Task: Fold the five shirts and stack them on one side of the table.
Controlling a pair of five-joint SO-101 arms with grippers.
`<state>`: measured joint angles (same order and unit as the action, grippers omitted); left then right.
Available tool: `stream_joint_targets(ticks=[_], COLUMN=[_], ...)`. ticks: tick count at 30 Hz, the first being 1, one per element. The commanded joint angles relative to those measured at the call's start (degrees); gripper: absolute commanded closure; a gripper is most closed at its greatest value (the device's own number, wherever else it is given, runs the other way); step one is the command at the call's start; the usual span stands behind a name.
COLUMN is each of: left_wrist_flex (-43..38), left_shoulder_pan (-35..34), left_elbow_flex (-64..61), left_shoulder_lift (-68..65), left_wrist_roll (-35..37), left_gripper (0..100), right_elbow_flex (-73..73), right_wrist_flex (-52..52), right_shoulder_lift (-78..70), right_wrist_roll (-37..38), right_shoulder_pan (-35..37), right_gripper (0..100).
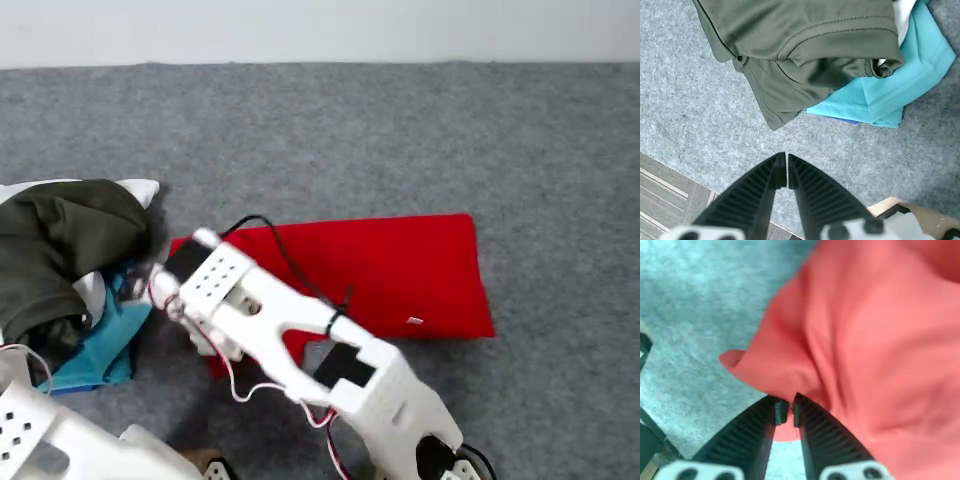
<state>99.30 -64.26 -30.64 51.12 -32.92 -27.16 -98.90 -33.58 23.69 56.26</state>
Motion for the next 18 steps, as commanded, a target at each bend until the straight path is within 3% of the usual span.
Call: stream_joint_targets(ticks=[1, 10, 18], left_wrist_flex=[1.1, 0.4, 0.3], left_shoulder_pan=[0.2, 0.2, 0.2], left_elbow_flex=[1.7, 1.7, 1.7], left_shoulder_lift=[0.9, 0.8, 0.8], left_wrist_roll=[0.4, 0.4, 0.2], left_gripper=[99, 99, 99], right_elbow_flex=[-3.7, -6.0, -6.2], right_wrist_flex=[1.5, 9.4, 9.2], right_shoulder_lift=[4.8, 4.4, 1.4], right_wrist_roll=[0.3, 0.5, 0.4], right_shoulder_pan=[-3.8, -8.2, -13.1], right_gripper=[98.8, 98.8, 98.8])
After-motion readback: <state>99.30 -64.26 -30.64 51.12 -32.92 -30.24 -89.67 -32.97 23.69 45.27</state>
